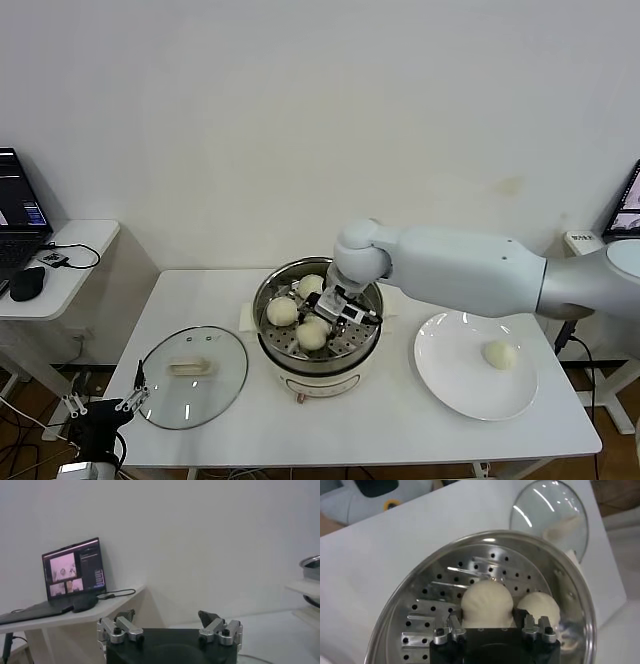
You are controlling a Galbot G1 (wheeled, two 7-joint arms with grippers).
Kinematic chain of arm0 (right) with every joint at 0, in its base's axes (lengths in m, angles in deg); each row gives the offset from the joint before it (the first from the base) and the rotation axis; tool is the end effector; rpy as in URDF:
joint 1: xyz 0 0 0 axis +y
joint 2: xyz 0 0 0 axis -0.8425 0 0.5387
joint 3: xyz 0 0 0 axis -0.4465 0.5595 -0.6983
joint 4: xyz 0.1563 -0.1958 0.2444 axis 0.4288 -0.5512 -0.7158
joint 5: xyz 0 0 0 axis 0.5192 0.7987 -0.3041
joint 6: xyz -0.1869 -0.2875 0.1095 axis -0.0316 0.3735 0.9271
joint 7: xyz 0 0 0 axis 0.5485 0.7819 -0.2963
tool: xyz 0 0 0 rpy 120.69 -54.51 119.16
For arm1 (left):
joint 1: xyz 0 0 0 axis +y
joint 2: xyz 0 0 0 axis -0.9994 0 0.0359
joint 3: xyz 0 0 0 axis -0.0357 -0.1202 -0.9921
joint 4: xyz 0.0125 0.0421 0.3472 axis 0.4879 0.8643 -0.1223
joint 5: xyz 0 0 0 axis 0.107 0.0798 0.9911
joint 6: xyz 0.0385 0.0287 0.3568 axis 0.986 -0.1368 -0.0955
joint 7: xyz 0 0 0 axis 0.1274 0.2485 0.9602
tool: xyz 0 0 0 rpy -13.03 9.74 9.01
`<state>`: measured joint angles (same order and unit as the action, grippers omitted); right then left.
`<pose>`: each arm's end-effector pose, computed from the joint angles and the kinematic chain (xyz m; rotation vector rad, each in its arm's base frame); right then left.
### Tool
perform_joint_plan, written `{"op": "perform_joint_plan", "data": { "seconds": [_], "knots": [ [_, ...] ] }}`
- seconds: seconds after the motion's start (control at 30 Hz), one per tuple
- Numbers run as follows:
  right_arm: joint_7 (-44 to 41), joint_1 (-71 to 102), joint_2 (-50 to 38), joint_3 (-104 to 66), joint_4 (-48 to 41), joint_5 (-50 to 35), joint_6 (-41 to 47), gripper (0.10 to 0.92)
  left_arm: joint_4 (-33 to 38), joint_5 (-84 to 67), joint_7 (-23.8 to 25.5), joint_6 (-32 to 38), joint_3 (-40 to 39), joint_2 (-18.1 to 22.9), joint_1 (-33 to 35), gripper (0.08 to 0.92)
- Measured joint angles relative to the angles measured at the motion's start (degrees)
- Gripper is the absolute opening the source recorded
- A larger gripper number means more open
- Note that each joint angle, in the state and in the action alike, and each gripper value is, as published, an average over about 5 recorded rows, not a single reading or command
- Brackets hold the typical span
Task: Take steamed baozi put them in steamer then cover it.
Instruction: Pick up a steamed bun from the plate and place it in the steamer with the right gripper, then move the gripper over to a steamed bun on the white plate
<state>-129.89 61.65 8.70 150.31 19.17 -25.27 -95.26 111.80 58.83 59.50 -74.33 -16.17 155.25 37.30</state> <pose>0.4940 0.1503 -0.1113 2.0586 -0.7923 2.1473 0.1426 0.1286 -0.3206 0.3952 -3.0394 -0.3629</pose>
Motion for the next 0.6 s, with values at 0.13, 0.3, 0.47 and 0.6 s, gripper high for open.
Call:
{"op": "perform_joint_plan", "data": {
  "seconds": [0.13, 0.3, 0.47, 0.6],
  "knots": [
    [0.19, -0.12, -0.17, 0.11, 0.2, 0.72, -0.94, 0.688, 0.0, 0.04, -0.02, 0.06, -0.11, 0.11, 0.03, 0.823],
    [0.48, -0.65, -0.84, -0.34, 0.84, 0.57, -1.36, 0.804, 0.0, 0.1, -0.02, 0.07, -0.16, 0.06, -0.09, 0.823],
    [0.35, -1.85, -2.76, -1.8, 1.94, -0.51, -1.12, 0.822, 0.02, 0.1, -0.02, 0.04, 0.0, -0.24, -0.17, 0.823],
    [0.07, -3.07, -5.51, -3.37, 2.82, -2.02, 0.0, 0.823, 0.01, 0.03, -0.01, -0.01, 0.3, -0.72, -0.29, 0.823]
  ]
}}
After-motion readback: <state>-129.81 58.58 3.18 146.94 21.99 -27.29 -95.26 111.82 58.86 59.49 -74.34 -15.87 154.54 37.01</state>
